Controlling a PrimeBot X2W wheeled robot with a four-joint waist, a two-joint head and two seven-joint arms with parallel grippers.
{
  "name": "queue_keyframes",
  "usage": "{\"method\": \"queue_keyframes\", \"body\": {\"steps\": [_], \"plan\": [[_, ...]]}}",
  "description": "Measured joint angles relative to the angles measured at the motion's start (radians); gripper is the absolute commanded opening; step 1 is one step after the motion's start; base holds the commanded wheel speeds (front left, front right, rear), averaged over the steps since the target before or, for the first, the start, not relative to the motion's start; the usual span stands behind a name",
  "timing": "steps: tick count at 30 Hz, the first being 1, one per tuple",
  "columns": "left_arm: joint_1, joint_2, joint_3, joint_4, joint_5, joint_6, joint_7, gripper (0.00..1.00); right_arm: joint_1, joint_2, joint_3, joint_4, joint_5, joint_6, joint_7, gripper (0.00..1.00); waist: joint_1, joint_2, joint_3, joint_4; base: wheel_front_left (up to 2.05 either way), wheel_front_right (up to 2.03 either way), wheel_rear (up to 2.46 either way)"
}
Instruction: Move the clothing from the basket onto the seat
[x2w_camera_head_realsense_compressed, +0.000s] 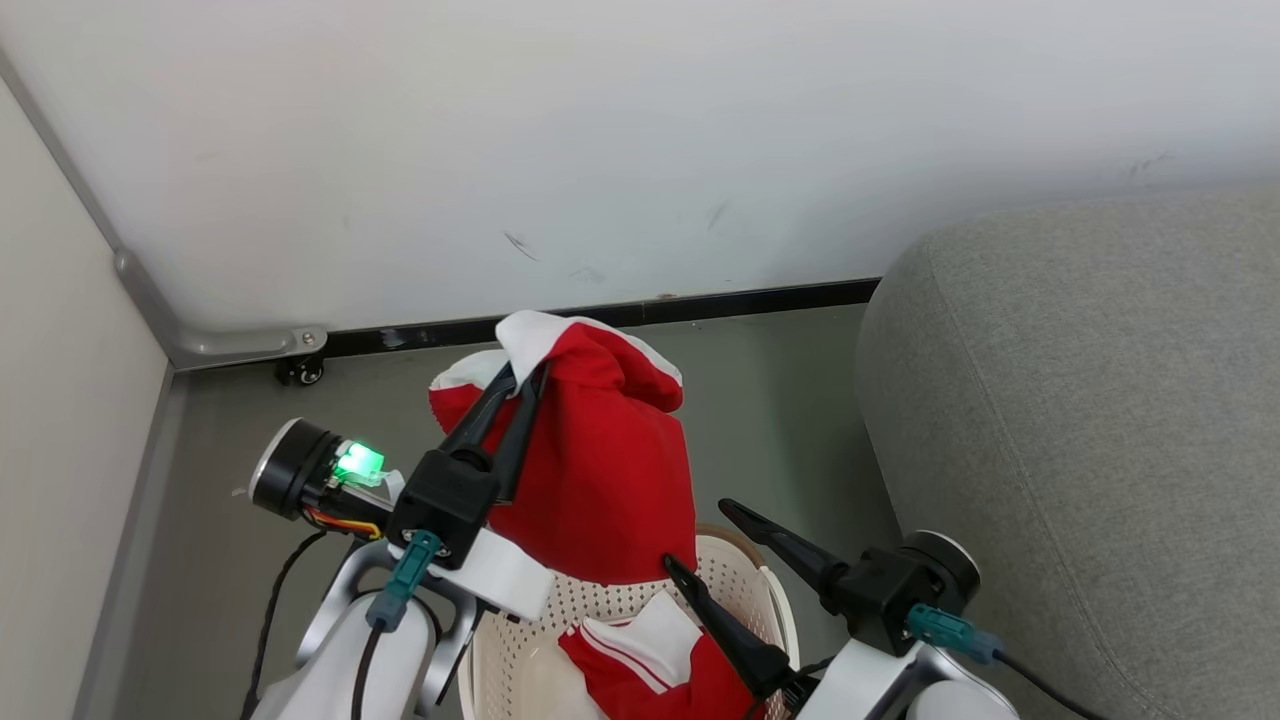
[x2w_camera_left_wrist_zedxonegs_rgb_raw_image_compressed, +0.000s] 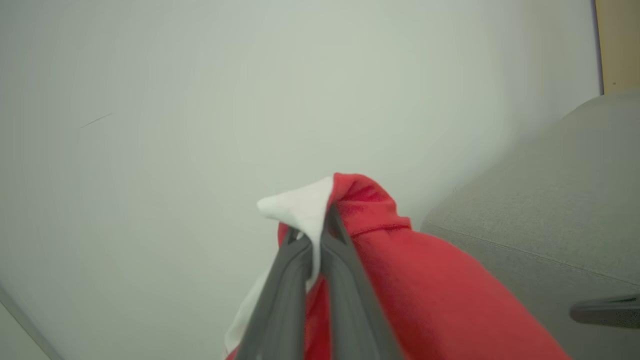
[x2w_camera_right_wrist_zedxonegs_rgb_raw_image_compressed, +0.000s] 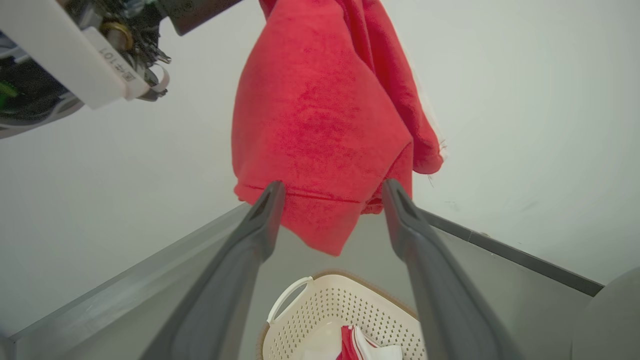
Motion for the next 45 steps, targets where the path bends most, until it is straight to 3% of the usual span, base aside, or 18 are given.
{"method": "queue_keyframes", "body": {"steps": [15, 29, 31, 35, 36, 37, 45], "plan": [[-0.025, -0.022, -0.044, -0.031, 0.016, -0.013, 0.003, 0.00, -0.076, 0.006, 0.073, 0.028, 0.056, 0.000, 0.022, 1.00, 0.0001, 0.0000, 0.005, 0.009, 0.00, 0.00, 0.00], [-0.034, -0.048, -0.082, -0.049, 0.017, -0.041, 0.018, 0.00, -0.133, 0.012, 0.076, 0.086, 0.050, 0.000, 0.004, 1.00, 0.0001, 0.0000, 0.001, 0.017, 0.00, 0.00, 0.00], [-0.034, -0.049, -0.084, -0.050, 0.016, -0.044, 0.019, 0.00, -0.137, 0.015, 0.065, 0.100, 0.042, 0.000, -0.005, 0.53, 0.0000, 0.0000, 0.000, 0.019, 0.00, 0.00, 0.00], [-0.033, -0.053, -0.090, -0.050, 0.007, -0.048, 0.021, 0.00, -0.157, 0.018, 0.043, 0.123, 0.031, 0.000, -0.023, 0.26, 0.0001, 0.0000, -0.002, 0.021, 0.00, 0.00, 0.00], [-0.033, -0.055, -0.090, -0.049, 0.007, -0.049, 0.026, 0.00, -0.159, 0.019, 0.040, 0.127, 0.030, 0.000, -0.026, 0.09, 0.0000, 0.0000, -0.003, 0.021, 0.00, 0.00, 0.00], [-0.033, -0.056, -0.090, -0.049, 0.003, -0.050, 0.028, 0.00, -0.161, 0.021, 0.039, 0.130, 0.029, 0.000, -0.034, 0.00, 0.0001, 0.0000, -0.004, 0.021, 0.00, 0.00, 0.00], [-0.007, -0.049, -0.071, 0.000, -0.037, -0.057, 0.047, 0.00, -0.155, 0.034, 0.029, 0.151, 0.047, 0.000, -0.048, 0.00, 0.0001, 0.0000, -0.008, 0.015, 0.00, 0.00, 0.00]]}}
